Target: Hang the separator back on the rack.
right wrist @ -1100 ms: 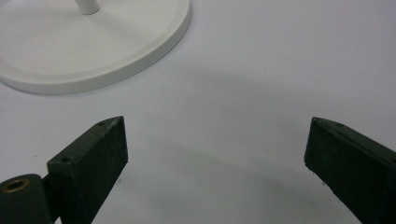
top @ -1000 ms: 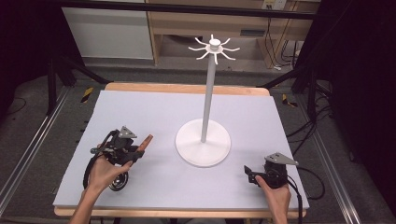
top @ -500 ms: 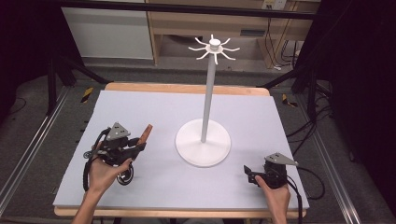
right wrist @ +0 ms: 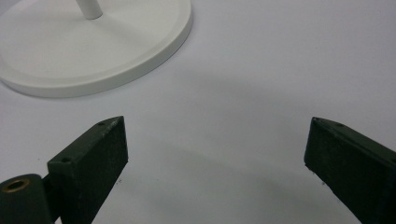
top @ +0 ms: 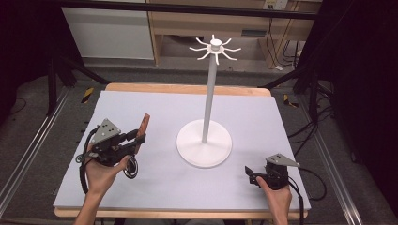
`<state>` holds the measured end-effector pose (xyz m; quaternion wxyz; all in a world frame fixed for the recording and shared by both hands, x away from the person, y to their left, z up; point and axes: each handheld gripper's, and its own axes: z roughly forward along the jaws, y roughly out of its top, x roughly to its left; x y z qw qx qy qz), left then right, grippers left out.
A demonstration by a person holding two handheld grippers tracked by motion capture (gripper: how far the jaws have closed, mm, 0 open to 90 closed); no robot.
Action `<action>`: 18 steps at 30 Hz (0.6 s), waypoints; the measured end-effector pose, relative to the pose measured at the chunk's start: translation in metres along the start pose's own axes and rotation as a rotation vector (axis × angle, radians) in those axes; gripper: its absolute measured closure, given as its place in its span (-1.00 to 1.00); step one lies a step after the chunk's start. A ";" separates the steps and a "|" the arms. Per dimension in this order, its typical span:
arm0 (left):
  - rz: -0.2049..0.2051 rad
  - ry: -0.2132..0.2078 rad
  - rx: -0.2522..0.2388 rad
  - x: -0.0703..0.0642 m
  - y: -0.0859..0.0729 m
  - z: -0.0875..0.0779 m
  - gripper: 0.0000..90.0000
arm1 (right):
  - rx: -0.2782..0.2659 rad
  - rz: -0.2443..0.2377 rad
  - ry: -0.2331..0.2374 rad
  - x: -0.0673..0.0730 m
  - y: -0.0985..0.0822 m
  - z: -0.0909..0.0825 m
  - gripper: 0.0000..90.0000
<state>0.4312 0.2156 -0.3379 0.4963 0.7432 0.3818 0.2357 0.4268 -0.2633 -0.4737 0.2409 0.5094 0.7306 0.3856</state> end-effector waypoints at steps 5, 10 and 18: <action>-0.009 -0.019 -0.044 -0.003 0.012 -0.002 0.50 | -0.005 0.003 -0.003 -0.001 0.001 -0.001 -0.85; -0.002 -0.020 -0.093 -0.009 0.023 -0.004 0.50 | -0.013 0.001 -0.007 0.000 0.000 -0.001 -0.85; 0.008 -0.034 -0.146 -0.018 0.045 -0.009 0.50 | -0.023 -0.003 -0.007 0.000 0.000 -0.003 -0.85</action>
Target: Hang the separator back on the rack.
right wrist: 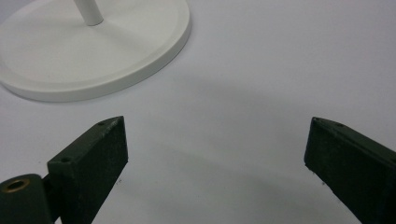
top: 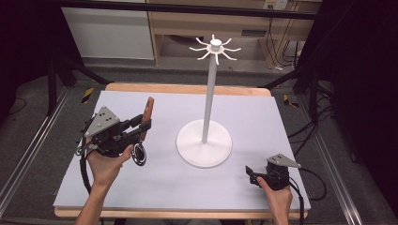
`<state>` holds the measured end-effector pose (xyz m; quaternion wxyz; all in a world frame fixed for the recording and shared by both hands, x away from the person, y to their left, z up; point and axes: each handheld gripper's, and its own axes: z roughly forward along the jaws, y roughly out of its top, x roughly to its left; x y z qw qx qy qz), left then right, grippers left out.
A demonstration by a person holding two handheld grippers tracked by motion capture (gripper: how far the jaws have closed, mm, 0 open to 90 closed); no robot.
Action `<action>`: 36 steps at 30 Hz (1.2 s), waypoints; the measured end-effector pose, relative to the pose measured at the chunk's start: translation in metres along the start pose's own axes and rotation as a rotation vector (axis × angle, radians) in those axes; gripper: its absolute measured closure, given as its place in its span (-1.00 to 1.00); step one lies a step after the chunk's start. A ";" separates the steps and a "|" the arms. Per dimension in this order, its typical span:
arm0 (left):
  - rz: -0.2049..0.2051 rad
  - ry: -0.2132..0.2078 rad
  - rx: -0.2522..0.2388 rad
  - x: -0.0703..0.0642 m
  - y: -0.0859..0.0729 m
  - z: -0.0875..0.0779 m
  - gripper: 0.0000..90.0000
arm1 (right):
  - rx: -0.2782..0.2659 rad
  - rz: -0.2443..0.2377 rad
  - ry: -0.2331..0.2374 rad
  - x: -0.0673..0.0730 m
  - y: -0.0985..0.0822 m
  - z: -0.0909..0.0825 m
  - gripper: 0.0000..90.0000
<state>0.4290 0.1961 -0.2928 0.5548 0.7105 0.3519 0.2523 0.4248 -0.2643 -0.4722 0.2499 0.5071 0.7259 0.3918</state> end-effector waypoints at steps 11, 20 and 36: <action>0.007 -0.014 -0.052 -0.007 0.025 0.003 0.50 | -0.001 -0.003 0.002 0.000 0.000 0.000 -0.85; 0.009 -0.022 -0.083 -0.008 0.043 0.002 0.50 | 0.008 0.003 0.003 0.000 0.000 0.001 -0.85; 0.042 -0.053 -0.109 -0.025 0.068 0.012 0.50 | 0.012 -0.004 -0.004 -0.001 0.000 0.001 -0.85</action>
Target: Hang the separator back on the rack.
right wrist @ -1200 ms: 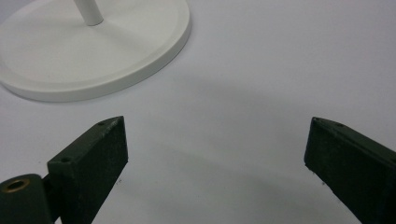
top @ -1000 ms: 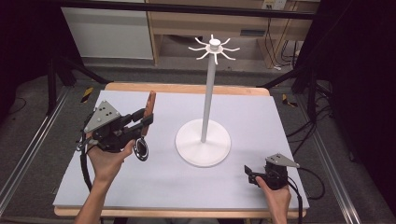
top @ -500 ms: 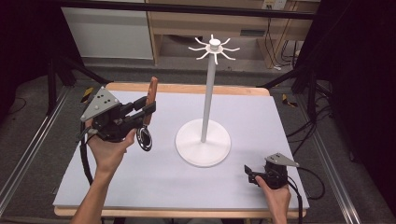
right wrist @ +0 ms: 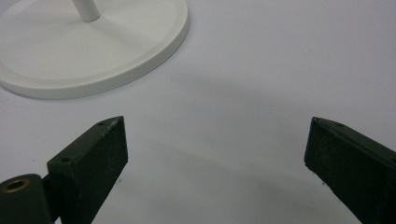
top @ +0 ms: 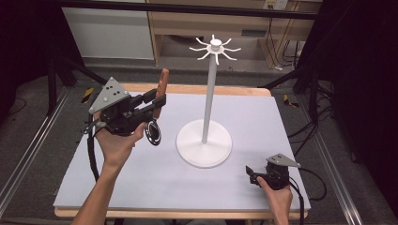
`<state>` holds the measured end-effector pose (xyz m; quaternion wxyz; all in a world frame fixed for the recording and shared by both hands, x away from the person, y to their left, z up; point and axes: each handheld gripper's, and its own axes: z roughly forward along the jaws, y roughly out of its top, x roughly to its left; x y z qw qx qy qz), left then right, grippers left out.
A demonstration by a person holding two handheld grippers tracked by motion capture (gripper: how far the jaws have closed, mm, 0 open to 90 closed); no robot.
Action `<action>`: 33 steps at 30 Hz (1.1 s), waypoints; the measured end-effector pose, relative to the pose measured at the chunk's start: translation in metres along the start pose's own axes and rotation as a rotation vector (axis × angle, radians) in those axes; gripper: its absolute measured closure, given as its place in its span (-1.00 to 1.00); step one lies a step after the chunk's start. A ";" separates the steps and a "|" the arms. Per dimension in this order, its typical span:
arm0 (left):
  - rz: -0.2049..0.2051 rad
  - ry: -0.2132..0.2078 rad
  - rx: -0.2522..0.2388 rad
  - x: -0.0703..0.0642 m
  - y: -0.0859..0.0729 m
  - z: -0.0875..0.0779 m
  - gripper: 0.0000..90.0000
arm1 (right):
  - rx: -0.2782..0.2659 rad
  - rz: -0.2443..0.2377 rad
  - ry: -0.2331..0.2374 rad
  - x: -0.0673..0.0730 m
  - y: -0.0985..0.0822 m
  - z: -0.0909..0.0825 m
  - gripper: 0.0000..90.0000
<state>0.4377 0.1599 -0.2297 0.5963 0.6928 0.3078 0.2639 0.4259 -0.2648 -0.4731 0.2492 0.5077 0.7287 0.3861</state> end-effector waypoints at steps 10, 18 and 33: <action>0.017 -0.017 -0.013 -0.012 0.015 0.008 0.50 | -0.002 0.003 0.000 -0.001 0.000 0.000 -0.85; 0.033 -0.019 -0.023 -0.016 0.028 0.012 0.50 | -0.004 -0.002 0.001 -0.002 0.000 0.000 -0.85; 0.039 -0.031 -0.016 -0.022 0.035 0.027 0.50 | 0.000 0.005 0.006 -0.001 0.001 0.000 -0.85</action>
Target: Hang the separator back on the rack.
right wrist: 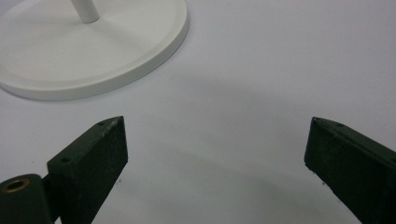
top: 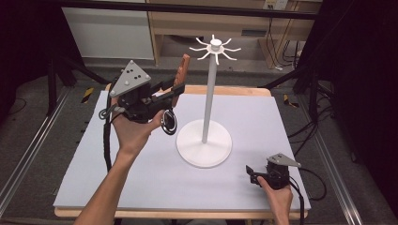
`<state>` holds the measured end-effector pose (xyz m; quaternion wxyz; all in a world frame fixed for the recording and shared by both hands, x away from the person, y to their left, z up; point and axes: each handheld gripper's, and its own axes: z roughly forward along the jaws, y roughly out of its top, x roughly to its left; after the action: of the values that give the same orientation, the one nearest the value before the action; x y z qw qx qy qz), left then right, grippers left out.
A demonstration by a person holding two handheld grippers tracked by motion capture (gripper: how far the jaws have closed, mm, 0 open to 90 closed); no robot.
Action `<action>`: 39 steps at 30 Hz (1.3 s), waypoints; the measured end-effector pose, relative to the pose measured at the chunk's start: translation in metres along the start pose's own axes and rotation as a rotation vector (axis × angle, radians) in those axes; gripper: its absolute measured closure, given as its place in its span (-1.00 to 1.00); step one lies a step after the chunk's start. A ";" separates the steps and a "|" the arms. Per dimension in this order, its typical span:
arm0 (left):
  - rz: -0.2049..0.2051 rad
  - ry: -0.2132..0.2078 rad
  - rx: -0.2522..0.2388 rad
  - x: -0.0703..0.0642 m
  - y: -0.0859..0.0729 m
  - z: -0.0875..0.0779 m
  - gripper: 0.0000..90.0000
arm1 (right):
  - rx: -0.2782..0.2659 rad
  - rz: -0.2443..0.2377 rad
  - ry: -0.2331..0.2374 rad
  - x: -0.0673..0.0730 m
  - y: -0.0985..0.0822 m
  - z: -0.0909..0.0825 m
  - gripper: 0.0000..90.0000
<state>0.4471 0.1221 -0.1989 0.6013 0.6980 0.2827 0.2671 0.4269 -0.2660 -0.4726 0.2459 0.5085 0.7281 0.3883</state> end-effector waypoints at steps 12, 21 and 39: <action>0.005 0.001 0.010 -0.003 0.006 0.011 0.50 | -0.003 0.000 0.001 0.000 0.000 0.000 -0.85; 0.004 0.002 0.011 -0.004 0.009 0.017 0.50 | -0.003 0.001 0.003 0.000 0.000 0.000 -0.85; 0.008 0.007 0.024 -0.006 0.008 0.030 0.50 | -0.003 0.000 0.001 -0.001 0.000 0.000 -0.85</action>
<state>0.4649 0.0955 -0.1952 0.5908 0.7053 0.2854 0.2684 0.4275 -0.2667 -0.4728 0.2462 0.5079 0.7277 0.3897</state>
